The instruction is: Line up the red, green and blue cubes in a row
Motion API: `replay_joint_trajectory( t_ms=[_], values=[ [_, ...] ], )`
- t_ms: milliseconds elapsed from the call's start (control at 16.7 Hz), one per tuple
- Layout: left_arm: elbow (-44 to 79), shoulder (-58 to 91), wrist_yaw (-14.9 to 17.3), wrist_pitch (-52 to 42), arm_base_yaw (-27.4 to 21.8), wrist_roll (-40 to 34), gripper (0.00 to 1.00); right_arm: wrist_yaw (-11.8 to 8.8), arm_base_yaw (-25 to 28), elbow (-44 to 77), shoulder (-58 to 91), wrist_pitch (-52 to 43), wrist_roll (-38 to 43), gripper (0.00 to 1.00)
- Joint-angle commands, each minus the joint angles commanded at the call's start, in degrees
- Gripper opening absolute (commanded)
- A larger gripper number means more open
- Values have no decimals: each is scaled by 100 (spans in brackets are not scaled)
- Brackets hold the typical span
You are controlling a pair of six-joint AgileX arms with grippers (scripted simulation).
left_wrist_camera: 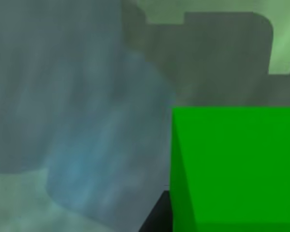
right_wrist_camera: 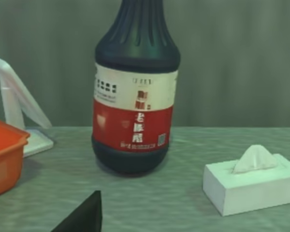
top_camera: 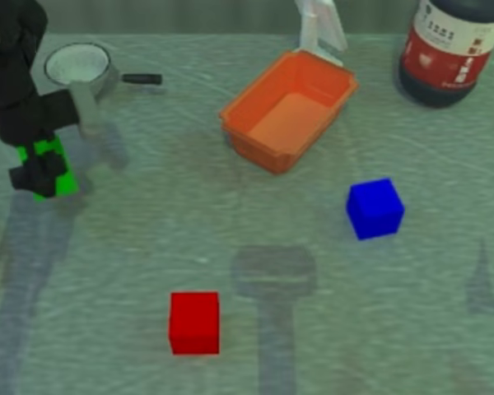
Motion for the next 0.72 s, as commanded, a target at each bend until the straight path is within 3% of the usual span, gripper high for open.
replay_joint_trajectory(
  t_ms=[240,540,720],
  values=[
    [381,-213,-1,-572,59,-27,0,0,0,0,0,0,0,100],
    [379,-205,-4,-573,16,-25,0,0,0,0,0,0,0,100],
    [244,-319,-8,-556,-375,-220,0,0,0,0,0,0,0,100]
  ],
)
